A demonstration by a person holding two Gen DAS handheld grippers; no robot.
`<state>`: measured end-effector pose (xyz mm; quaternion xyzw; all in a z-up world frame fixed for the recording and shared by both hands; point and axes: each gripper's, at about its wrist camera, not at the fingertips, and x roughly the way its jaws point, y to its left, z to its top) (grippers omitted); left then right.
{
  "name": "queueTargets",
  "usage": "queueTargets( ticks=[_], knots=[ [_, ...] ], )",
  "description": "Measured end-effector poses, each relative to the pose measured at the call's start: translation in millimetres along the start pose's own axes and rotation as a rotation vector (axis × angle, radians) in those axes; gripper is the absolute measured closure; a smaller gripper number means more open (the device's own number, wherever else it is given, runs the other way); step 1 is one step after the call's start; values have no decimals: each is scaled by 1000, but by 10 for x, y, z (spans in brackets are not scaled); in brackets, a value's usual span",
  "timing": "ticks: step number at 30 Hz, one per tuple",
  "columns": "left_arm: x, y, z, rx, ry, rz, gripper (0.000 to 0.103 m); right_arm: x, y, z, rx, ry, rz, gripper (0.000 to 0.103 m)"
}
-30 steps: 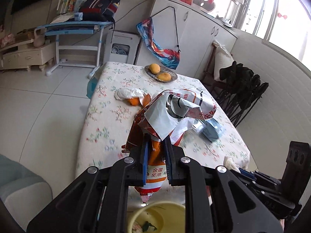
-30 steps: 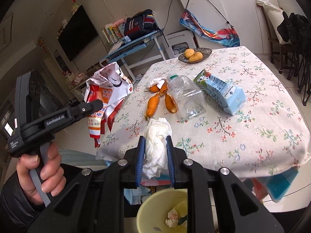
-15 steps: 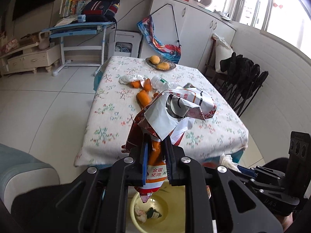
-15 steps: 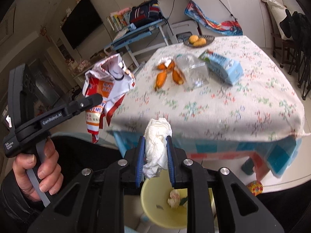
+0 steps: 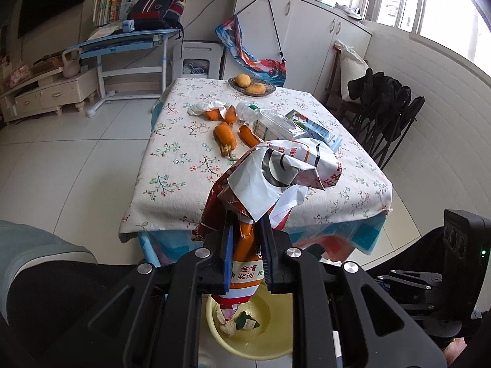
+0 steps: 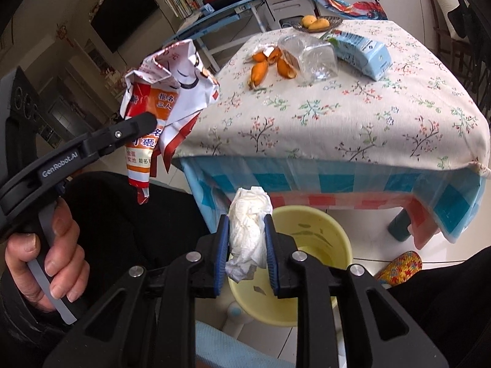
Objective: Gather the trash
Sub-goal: 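Carry the snack bag and white tissue toward the yellow bucket with both grippers, then open both grippers over the yellow bucket to drop the bag and tissue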
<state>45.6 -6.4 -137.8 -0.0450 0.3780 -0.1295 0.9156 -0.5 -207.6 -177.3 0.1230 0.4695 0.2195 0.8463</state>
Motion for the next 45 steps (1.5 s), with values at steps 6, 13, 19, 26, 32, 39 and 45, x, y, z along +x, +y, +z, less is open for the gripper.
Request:
queueTargets(
  ticks=[6,13,19,26,32,39,45],
  knots=[
    [31,-58,-40,15,19,-1,87,18,-32,-54,20,17,-15,60],
    [152,-134,-134,27,87,-24,87,-193,-208,11,96,-101,-53,50],
    [314,-284,-291,68,173,-45,87,-400,-357,41,163,-213,-85,45],
    [499,-414,-496,123,299,-57,81,-515,-443,63,202,-272,-96,44],
    [576,-463,-594,157,359,-37,70,-509,-463,79,205,-273,-98,43],
    [553,-438,-581,145,349,-32,54,-496,-478,76,205,-274,-102,42],
    [444,-338,-485,93,254,-14,45,-472,-477,68,195,-271,-108,42]
  ],
)
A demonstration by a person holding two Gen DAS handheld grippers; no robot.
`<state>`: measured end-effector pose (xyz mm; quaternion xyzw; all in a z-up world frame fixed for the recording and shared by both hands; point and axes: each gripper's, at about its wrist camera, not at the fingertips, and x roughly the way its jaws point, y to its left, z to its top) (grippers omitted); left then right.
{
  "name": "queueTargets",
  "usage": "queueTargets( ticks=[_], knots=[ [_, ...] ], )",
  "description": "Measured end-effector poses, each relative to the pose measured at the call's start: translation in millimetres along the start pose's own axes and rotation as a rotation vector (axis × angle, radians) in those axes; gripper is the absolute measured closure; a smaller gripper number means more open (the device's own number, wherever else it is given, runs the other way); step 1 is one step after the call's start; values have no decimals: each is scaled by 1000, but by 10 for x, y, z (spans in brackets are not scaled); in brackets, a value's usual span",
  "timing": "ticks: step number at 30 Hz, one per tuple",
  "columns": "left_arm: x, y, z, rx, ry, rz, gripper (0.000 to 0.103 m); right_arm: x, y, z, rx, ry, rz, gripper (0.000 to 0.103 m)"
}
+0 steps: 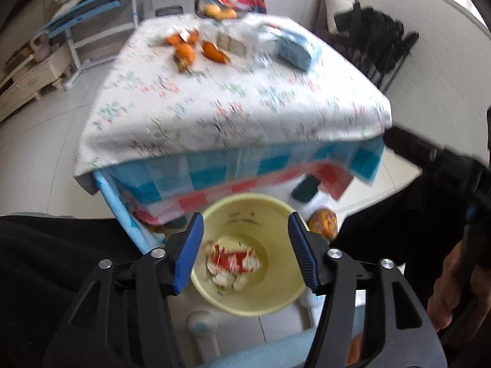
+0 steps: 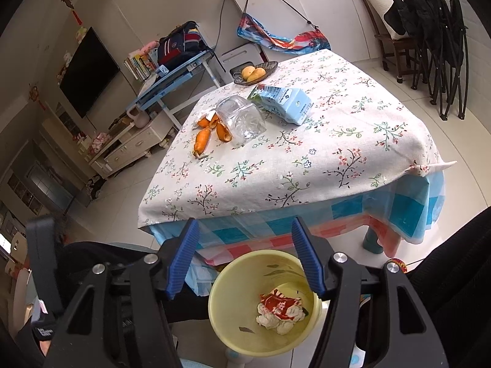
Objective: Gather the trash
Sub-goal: 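Open both grippers over the yellow bucket to drop the bag and tissue, then move both open grippers back toward the table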
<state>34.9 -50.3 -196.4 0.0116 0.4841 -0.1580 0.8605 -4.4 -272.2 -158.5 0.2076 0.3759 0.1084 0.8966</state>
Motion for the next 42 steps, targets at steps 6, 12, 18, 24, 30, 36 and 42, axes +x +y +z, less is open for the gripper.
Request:
queueTargets(
  ticks=[6,12,18,24,30,36,42],
  knots=[
    [-155,172,65,-83,-119,59,33,10,31,-17,-8,3,-4,42],
    [-170,306,265,-138,-158,81,32,28,102,2,-38,9,1,42],
    [-187,400,638,-123,-201,120,32,63,194,118,-87,-4,0,37],
    [-104,628,829,-184,-201,133,32,158,266,192,-127,1,-9,37],
    [9,716,951,-209,-192,130,32,195,297,328,-171,-5,-33,37],
    [92,677,1092,-189,-199,151,30,245,287,598,-252,-14,-86,33],
    [147,604,1122,-153,-199,193,28,360,206,777,-284,2,-124,32]
  ],
)
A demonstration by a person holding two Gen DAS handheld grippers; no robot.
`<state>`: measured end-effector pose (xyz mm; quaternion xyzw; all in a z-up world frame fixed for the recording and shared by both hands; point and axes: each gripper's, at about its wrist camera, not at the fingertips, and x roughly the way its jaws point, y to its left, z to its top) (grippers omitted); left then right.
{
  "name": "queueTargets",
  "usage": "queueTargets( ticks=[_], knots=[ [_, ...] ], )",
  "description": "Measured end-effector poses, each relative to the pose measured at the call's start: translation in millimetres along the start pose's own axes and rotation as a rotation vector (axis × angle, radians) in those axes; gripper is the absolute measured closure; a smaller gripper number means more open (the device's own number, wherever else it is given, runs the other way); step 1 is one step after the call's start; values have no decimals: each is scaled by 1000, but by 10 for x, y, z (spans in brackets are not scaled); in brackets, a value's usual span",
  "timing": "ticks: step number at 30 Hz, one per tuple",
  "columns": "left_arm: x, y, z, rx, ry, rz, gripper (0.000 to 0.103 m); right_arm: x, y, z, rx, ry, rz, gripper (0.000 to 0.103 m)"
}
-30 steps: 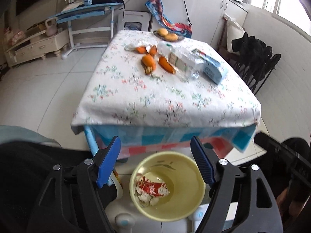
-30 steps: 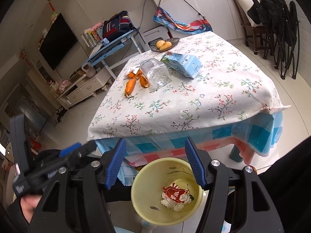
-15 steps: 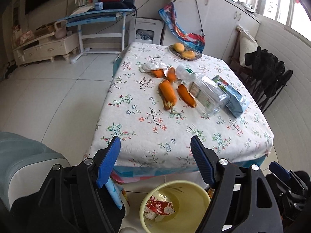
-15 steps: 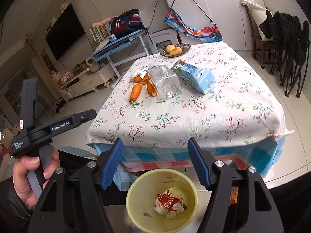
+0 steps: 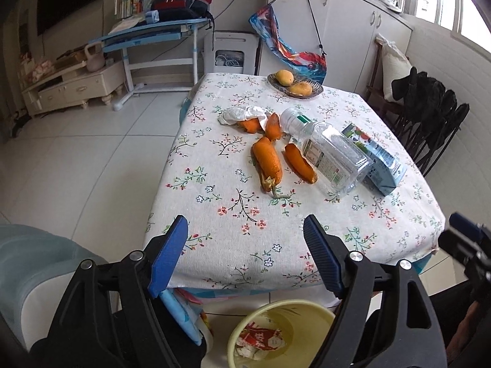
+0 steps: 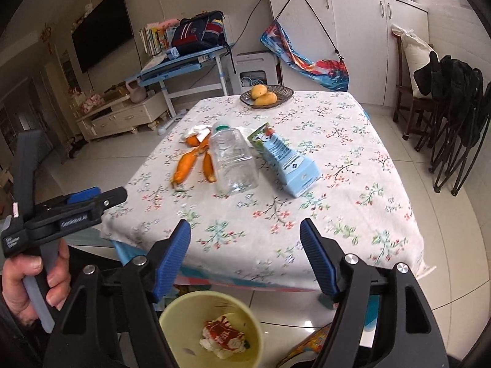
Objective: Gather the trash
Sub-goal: 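Move both open grippers back toward the table, then reach the right gripper to the blue milk carton and close on it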
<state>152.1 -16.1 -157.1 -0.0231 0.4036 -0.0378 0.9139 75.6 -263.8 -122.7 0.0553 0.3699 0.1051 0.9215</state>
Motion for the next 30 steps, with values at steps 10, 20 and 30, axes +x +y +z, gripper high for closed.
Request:
queueTargets(
  ticks=[10,20,30],
  knots=[
    [52,-62,38,37,-5,25,23,244,-11,174,-76,44,-40,31],
    [308,-66,194,11,36,15,21,624,-199,443,-118,111,-103,30],
    [772,-156,478,1,93,12,21,958,-263,606,-145,153,-135,30]
  ],
)
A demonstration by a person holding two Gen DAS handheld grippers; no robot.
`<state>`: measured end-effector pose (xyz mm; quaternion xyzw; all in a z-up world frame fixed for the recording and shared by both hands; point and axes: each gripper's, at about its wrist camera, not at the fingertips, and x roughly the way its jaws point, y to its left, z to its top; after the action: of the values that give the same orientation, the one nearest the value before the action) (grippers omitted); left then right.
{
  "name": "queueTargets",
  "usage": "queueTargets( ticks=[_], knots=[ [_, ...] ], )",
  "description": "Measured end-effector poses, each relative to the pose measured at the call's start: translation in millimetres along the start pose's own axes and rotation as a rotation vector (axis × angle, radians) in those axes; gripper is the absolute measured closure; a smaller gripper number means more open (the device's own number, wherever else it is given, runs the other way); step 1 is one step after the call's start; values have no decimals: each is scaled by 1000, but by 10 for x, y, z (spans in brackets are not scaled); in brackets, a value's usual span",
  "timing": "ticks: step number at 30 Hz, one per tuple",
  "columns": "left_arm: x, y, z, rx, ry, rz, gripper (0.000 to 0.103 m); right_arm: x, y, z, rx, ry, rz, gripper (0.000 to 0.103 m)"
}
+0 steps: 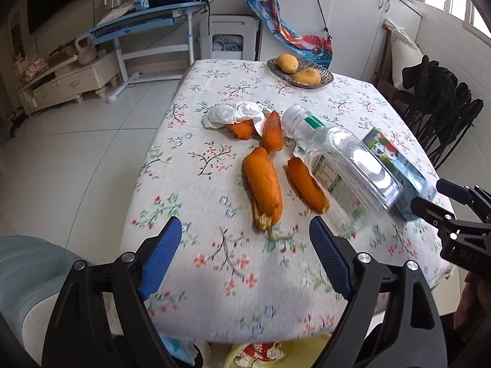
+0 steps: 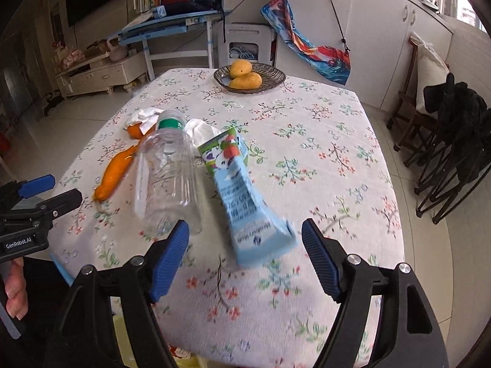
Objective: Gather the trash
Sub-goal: 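Reach the right gripper to the blue milk carton and close on it, then grasp a long orange peel with the left gripper while the right lifts the carton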
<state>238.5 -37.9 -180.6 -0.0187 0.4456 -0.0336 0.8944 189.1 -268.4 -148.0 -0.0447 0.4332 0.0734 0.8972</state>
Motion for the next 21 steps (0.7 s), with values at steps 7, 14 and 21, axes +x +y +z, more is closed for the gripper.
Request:
queueTargets(
  ticks=[7,14,21],
  knots=[
    [315,-5,151,-31,54,4,21,193,-73,61,30,55,0,53],
    [534,-46,228,-25,82,18,21,215,-442,32,243,89,114,56],
    [667,-67,259,-2,95,45,21,196,-478,79,294,74,127,53]
  ],
)
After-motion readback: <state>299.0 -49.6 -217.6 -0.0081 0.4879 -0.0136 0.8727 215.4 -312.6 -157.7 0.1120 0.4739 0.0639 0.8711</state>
